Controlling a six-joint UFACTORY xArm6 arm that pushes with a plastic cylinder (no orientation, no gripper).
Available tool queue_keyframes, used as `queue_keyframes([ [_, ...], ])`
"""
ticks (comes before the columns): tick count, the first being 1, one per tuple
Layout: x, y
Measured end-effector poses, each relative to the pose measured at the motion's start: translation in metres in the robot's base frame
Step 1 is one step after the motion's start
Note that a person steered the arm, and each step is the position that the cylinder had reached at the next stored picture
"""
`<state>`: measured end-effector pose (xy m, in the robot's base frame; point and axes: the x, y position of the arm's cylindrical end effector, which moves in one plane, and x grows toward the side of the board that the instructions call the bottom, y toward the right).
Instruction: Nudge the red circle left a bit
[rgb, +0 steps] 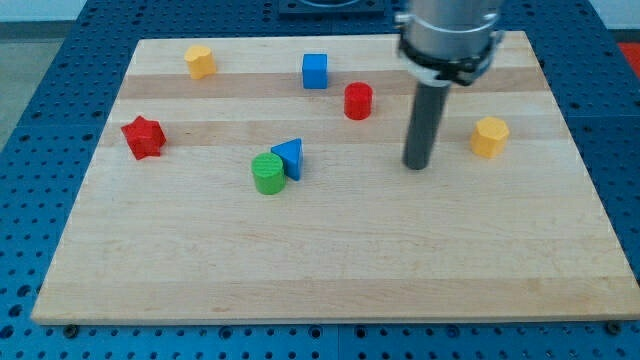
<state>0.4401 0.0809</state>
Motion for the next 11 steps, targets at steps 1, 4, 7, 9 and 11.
queue_keyframes([
  [1, -0.007, -0.006],
  [4, -0.008, -0.021],
  [7, -0.106, 0.017],
  [9, -0.111, 0.004],
  [11, -0.125, 0.001],
])
